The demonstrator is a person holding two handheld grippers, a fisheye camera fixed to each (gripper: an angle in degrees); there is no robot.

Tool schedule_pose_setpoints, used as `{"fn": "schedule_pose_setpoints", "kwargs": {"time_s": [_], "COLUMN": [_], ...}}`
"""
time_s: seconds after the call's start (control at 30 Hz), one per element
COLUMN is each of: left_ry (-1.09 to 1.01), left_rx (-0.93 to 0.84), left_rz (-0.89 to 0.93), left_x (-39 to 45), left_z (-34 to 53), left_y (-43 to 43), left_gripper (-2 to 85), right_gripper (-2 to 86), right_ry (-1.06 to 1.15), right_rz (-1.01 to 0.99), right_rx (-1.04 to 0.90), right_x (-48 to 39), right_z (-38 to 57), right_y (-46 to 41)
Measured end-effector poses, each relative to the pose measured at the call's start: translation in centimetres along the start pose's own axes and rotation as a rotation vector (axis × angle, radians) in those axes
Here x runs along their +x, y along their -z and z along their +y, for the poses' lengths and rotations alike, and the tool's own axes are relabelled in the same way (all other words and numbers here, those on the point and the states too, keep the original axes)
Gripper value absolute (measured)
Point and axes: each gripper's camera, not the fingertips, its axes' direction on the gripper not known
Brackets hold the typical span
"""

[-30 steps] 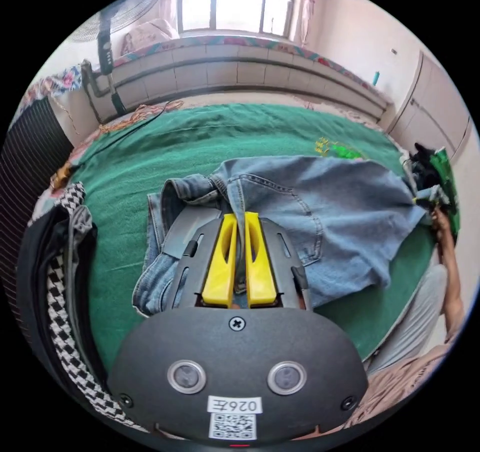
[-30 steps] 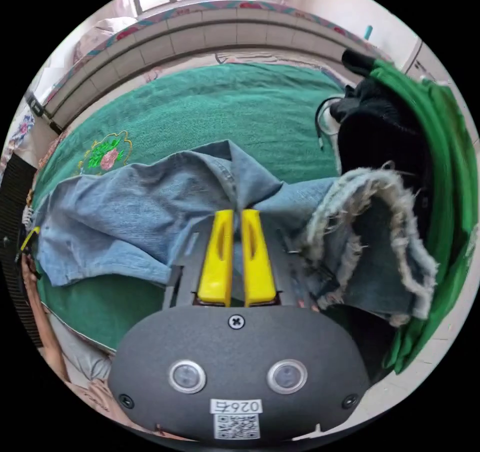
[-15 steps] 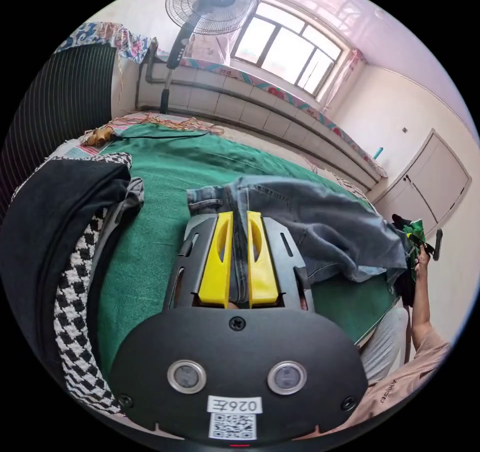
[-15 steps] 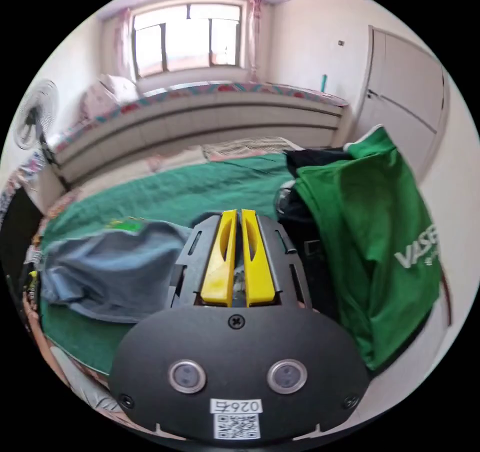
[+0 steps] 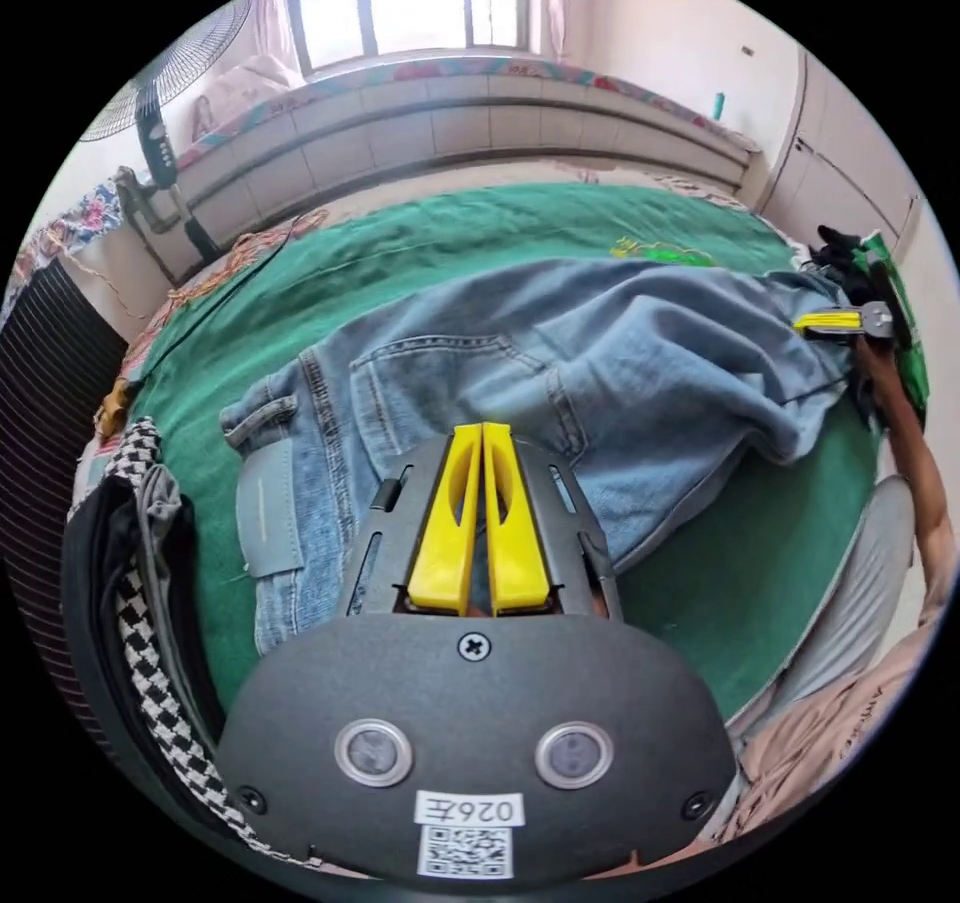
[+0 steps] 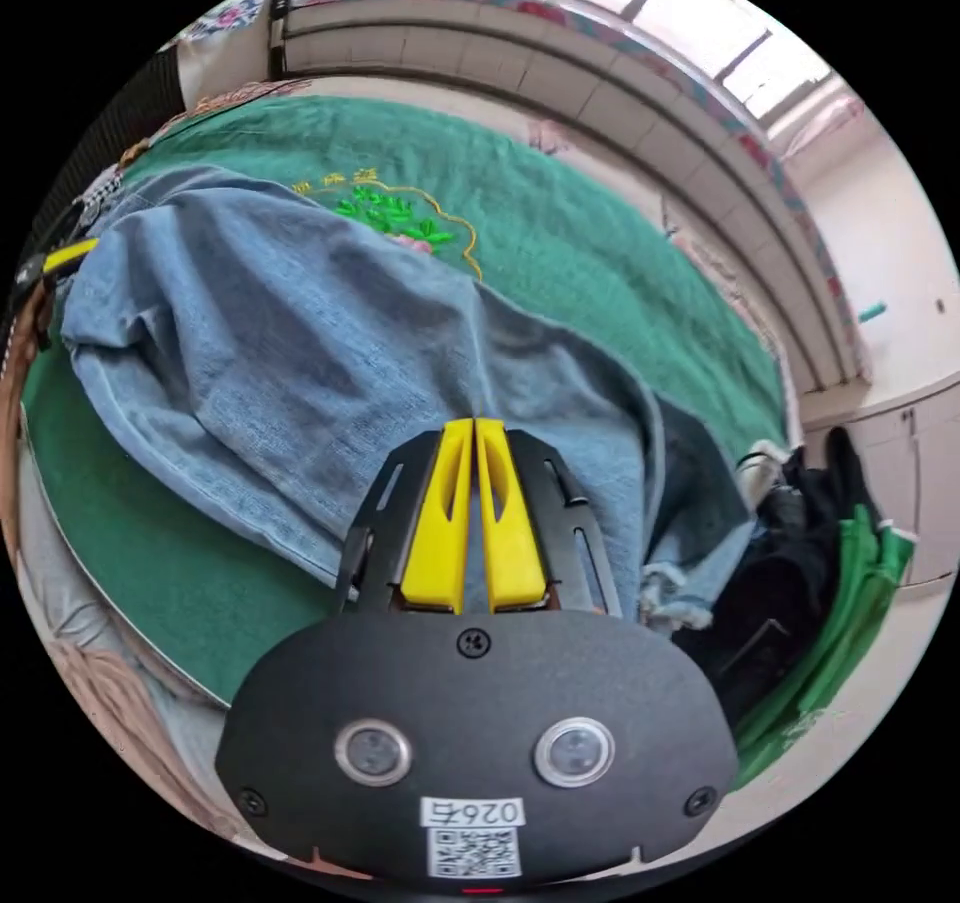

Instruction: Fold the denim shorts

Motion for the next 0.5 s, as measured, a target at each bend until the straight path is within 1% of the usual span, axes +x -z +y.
{"fn": "schedule_pose_setpoints", "kwargs": {"time_s": [0.07, 0.1, 0.13, 0.17, 0.2, 0.23, 0.27, 0.3, 0.33, 0.37, 0.4, 0.43, 0.47, 0.5], "left_ry": [-0.005, -0.025, -0.062, -0.082, -0.143, -0.191, -0.194, -0.149, -0.084, -0.048, 0.003, 0.008, 0.000, -0.020], "left_rx": [0.133, 0.248, 0.367, 0.417, 0.489, 0.513, 0.513, 0.515, 0.550, 0.578, 0.614, 0.619, 0.623, 0.646], "left_rz": [0.051, 0.114, 0.213, 0.270, 0.387, 0.454, 0.447, 0.357, 0.245, 0.201, 0.159, 0.176, 0.194, 0.226], "left_x": [0.2, 0.1, -0.1, -0.3, -0.7, -0.9, -1.0, -1.2, -1.3, -1.4, -1.4, -1.2, -1.0, -0.3], "left_z": [1.0, 2.2, 3.6, 4.5, 6.1, 7.5, 8.1, 9.4, 10.7, 11.2, 11.6, 11.5, 11.4, 11.2], "left_y": [3.3, 6.0, 8.8, 10.1, 12.3, 13.8, 14.4, 15.2, 15.6, 15.9, 16.3, 16.8, 17.1, 17.6], "left_gripper": [-0.8, -0.8, -0.9, -0.9, -0.9, -0.9, -0.9, -0.9, -0.9, -1.0, -1.0, -1.0, -1.0, -1.0], "right_gripper": [-1.1, -1.2, -1.2, -1.2, -1.3, -1.2, -1.2, -1.2, -1.2, -1.2, -1.2, -1.3, -1.3, -1.3], "right_ry": [0.009, -0.002, -0.026, -0.042, -0.049, -0.060, -0.047, -0.022, 0.067, 0.184, 0.243, 0.353, 0.448, 0.490], "right_rz": [0.103, 0.119, 0.154, 0.138, 0.112, 0.037, -0.104, -0.193, -0.369, -0.522, -0.580, -0.655, -0.680, -0.677], "right_rx": [0.171, 0.216, 0.315, 0.435, 0.491, 0.599, 0.702, 0.751, 0.843, 0.885, 0.888, 0.852, 0.789, 0.753], "right_x": [-0.9, -1.0, -1.2, -1.1, -0.9, -0.5, -0.1, 0.0, -0.2, -1.2, -1.9, -3.7, -5.6, -6.6], "right_z": [7.8, 10.0, 14.8, 20.2, 22.9, 28.6, 34.6, 37.7, 43.8, 49.3, 51.8, 56.1, 60.3, 62.3], "right_y": [2.4, 3.3, 5.3, 7.8, 9.0, 11.3, 13.1, 13.8, 14.5, 14.4, 14.1, 13.2, 11.9, 11.1]}}
